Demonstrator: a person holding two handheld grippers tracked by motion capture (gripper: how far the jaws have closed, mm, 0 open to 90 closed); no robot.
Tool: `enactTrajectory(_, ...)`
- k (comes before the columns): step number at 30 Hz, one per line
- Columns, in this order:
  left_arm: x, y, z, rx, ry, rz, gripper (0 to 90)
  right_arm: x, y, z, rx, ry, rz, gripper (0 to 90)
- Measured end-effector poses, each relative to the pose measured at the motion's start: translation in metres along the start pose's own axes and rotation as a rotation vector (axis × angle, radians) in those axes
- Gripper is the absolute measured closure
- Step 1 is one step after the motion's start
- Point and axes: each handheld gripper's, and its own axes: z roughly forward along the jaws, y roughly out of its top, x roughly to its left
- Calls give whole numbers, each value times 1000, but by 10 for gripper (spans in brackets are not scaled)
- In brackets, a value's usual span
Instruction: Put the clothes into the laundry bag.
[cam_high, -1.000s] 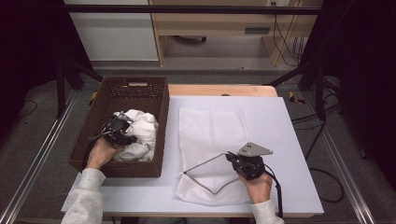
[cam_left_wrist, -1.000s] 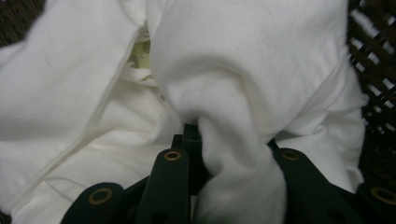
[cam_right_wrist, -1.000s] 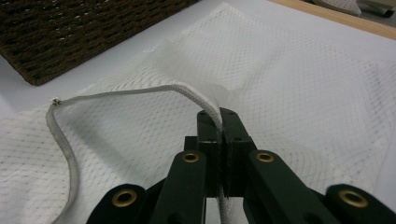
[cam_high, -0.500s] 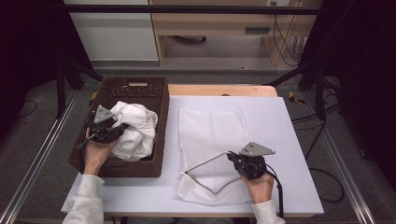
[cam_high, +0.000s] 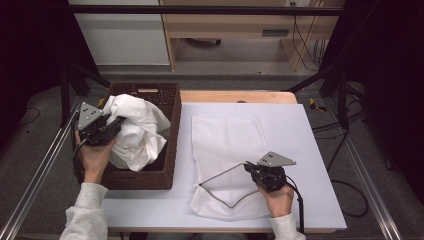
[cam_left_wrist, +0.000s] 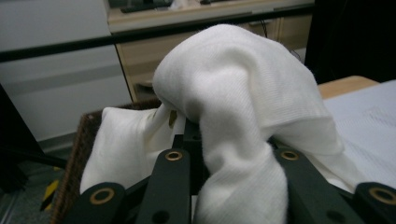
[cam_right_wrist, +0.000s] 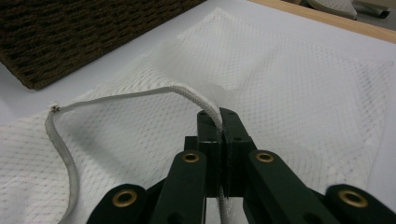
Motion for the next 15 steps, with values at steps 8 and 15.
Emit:
enactTrajectory(8,5,35,-24,-107,20,-23,748,-2,0,-2,-6,-2,5,884)
enactTrajectory(15,8,63,-46,-192,32,-33,748,-2,0,-2,-8,-5,6,885)
